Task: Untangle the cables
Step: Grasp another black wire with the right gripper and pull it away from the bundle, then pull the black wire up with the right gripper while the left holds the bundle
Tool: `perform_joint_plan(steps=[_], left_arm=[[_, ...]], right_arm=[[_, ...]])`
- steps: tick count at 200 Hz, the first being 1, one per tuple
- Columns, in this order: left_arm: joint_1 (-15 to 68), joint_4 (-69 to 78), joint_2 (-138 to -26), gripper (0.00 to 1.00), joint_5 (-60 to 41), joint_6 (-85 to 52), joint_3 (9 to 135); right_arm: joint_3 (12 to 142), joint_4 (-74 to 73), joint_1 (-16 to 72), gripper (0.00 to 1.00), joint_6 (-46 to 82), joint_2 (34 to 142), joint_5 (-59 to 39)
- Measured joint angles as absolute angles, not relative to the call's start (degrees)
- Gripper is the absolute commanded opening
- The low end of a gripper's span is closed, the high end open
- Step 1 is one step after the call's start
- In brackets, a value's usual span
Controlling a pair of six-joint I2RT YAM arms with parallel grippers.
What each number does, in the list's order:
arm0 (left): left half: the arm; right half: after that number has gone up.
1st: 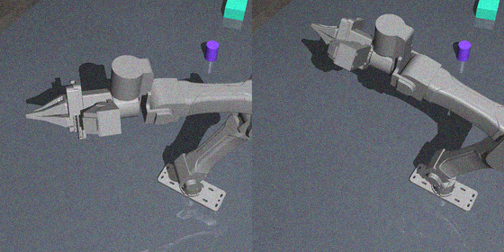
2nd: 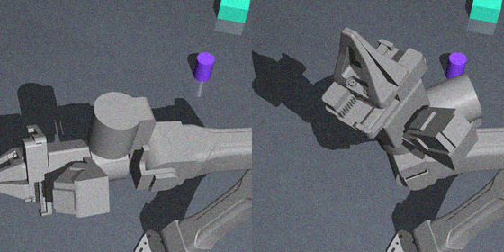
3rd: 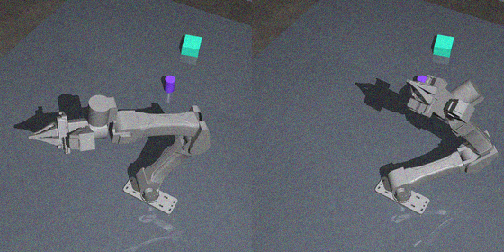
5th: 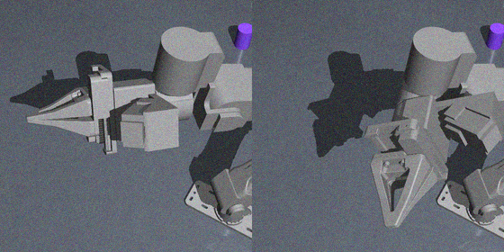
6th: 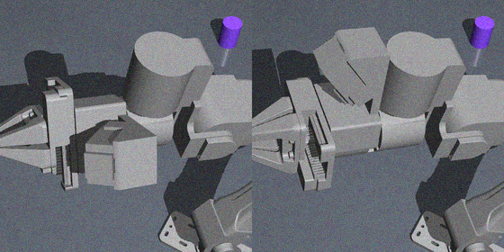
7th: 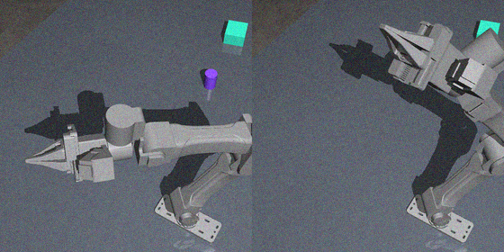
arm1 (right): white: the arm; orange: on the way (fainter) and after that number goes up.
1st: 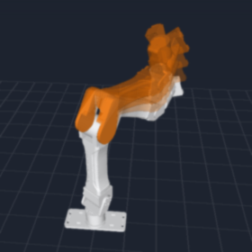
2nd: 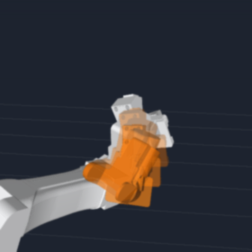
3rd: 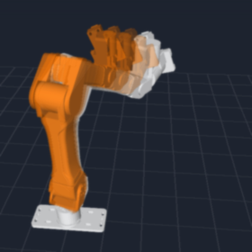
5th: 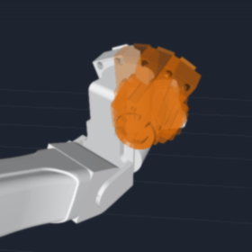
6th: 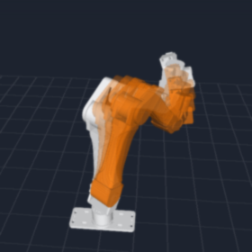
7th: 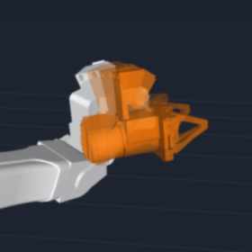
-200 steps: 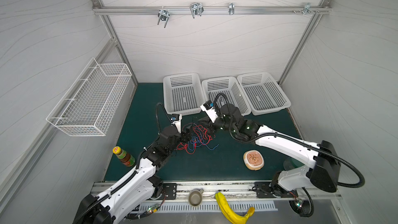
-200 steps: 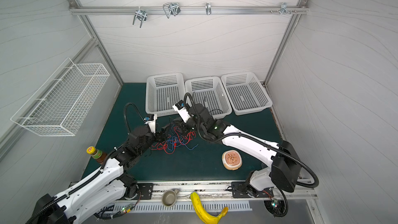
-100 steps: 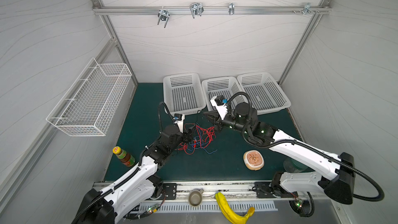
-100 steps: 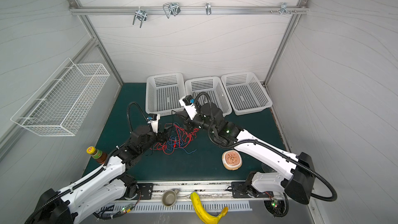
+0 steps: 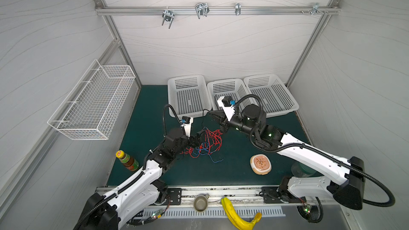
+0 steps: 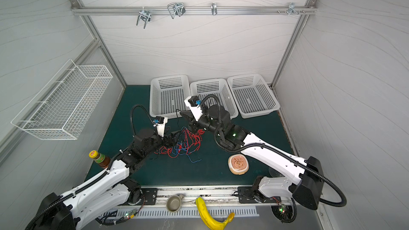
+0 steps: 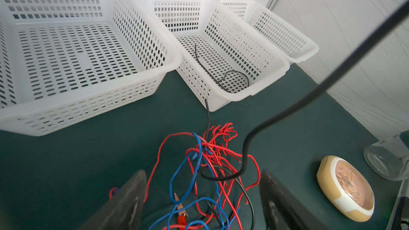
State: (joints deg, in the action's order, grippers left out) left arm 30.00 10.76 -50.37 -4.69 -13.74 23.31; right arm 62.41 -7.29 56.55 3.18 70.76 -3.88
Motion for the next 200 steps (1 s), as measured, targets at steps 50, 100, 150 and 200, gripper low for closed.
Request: perform_joint_plan(steps=[50, 100, 150, 200], left_arm=[[30.0, 13.0, -54.4, 0.51, -4.2, -15.6, 23.4], [30.0, 11.5, -56.5, 0.0, -5.3, -16.2, 26.0], [30.0, 8.8, -54.2, 0.0, -6.7, -16.7, 28.2], [30.0, 6.3, -49.7, 0.0, -6.9, -17.0, 28.3]], right_arm=[[62.6, -8.2, 56.6, 0.0, 3.4, 70.7, -6.0], [62.6, -8.0, 56.6, 0.0, 3.4, 70.7, -4.3], [62.3, -7.4, 56.6, 0.0, 3.5, 73.2, 1.0], [61.5, -5.4, 56.5, 0.13, 4.4, 79.0, 0.9]])
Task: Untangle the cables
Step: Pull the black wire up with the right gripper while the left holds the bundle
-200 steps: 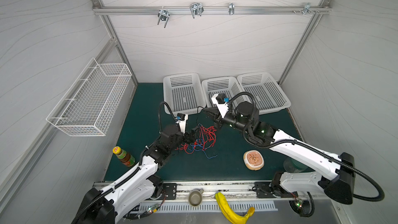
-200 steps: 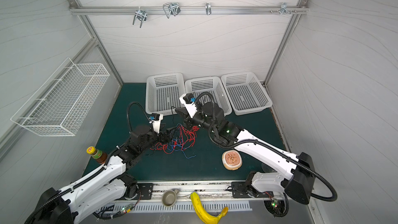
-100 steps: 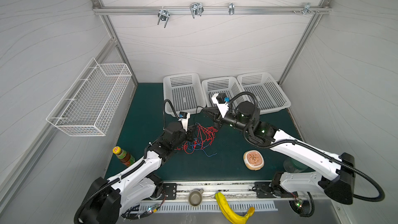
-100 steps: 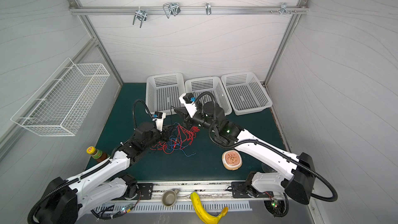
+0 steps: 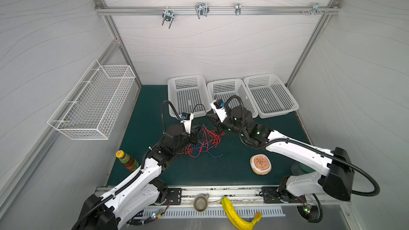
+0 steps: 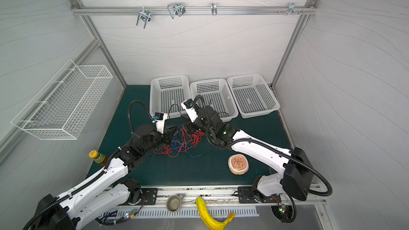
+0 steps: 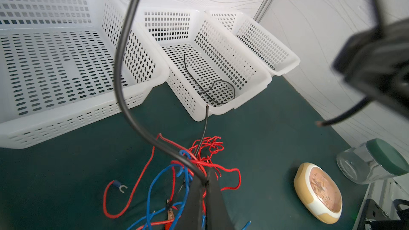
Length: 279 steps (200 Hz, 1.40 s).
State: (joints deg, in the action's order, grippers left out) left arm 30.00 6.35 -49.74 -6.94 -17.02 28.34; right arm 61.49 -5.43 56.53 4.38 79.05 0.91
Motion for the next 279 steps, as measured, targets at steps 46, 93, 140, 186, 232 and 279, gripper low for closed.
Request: perform_joint_plan(steps=[46, 93, 140, 186, 232, 279], left_arm=[[30.0, 5.8, -50.5, 0.0, -7.6, -17.9, 30.5], [29.5, 3.9, -51.9, 0.0, -7.4, -18.2, 31.3], [29.5, 2.9, -52.4, 0.0, -7.1, -18.2, 31.3], [29.6, 1.8, -52.9, 0.0, -6.2, -18.2, 31.7], [29.6, 1.7, -52.8, 0.0, -5.8, -18.0, 32.2], [29.6, 1.6, -53.1, 0.0, -7.1, -18.1, 33.2]], right_arm=[[61.5, -5.6, 56.6, 0.26, 6.1, 84.5, -7.9], [61.5, -6.5, 56.5, 0.39, 8.0, 88.1, -8.8], [60.8, -9.0, 56.6, 0.45, 9.2, 88.9, -8.2], [57.4, -12.6, 56.6, 0.46, 9.5, 87.9, -4.5], [53.0, -11.4, 56.6, 0.48, 9.4, 85.8, -2.2], [53.1, -13.5, 56.6, 0.5, 9.7, 86.9, -2.6]])
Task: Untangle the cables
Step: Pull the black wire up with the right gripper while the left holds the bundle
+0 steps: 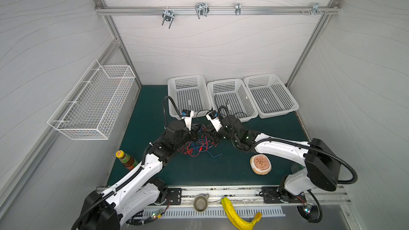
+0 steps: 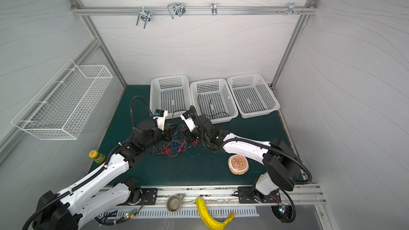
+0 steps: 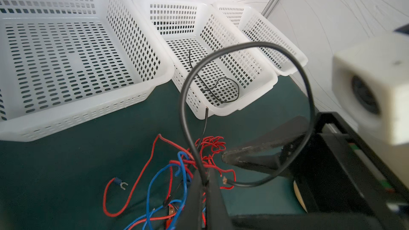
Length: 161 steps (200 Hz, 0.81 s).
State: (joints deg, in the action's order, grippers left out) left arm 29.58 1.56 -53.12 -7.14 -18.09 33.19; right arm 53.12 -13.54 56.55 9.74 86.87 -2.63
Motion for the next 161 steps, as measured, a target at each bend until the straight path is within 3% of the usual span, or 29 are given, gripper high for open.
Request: perform_joint_plan(steps=[53, 94, 118, 130, 137, 161], left_arm=[[29.6, 1.9, -53.4, 0.0, -8.7, -18.5, 33.3], [29.6, 3.0, -53.8, 0.0, -9.6, -19.2, 33.3], [29.6, 3.6, -53.8, 0.0, -9.5, -19.2, 33.3], [29.6, 3.7, -53.8, 0.31, -9.3, -19.1, 33.3], [29.6, 3.8, -53.8, 0.42, -9.0, -19.0, 33.3], [29.4, 4.2, -53.7, 0.55, -8.3, -19.1, 33.3]], right_arm=[[56.9, -15.4, 56.6, 0.46, 9.7, 92.2, -3.7], [57.1, -17.4, 56.6, 0.14, 10.3, 93.8, -3.4], [57.1, -18.3, 56.6, 0.01, 10.6, 93.9, -3.4], [57.1, -18.4, 56.7, 0.0, 10.9, 93.9, -3.0], [57.1, -18.3, 56.7, 0.0, 11.0, 93.9, -2.7], [57.0, -17.1, 56.7, 0.0, 11.6, 93.6, 0.1]])
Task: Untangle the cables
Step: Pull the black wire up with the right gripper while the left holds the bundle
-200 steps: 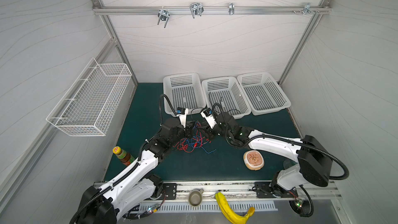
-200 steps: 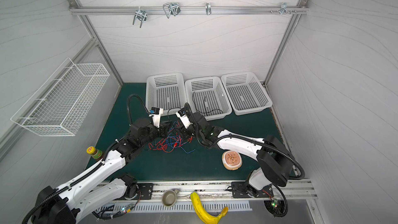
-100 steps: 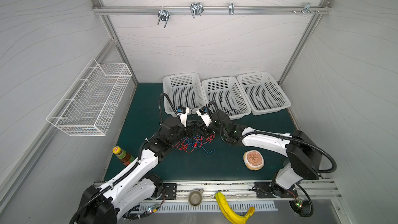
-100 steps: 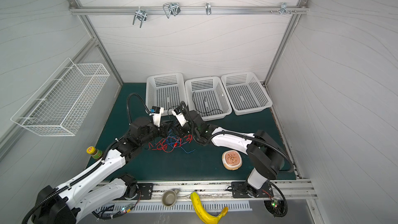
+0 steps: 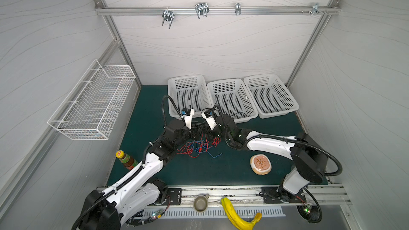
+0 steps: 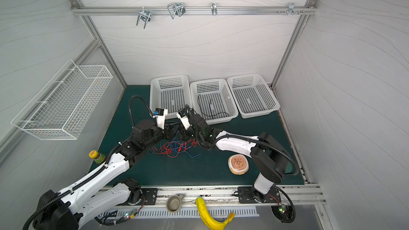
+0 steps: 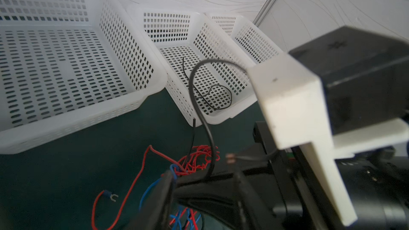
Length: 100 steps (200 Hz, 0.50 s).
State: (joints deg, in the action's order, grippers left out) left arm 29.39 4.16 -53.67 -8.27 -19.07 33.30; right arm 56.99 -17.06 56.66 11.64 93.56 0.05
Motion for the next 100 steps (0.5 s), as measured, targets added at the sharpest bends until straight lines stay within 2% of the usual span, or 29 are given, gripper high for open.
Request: perform_joint_plan(steps=[48, 100], left_arm=[[29.6, 3.8, -49.8, 0.63, -7.2, -17.7, 31.7], [29.6, 4.6, -48.6, 0.62, -6.4, -16.2, 27.1]], right_arm=[[54.5, -16.4, 54.7, 0.0, 14.9, 88.0, 1.8], [54.0, -15.8, 52.4, 0.0, 17.6, 85.3, -0.8]])
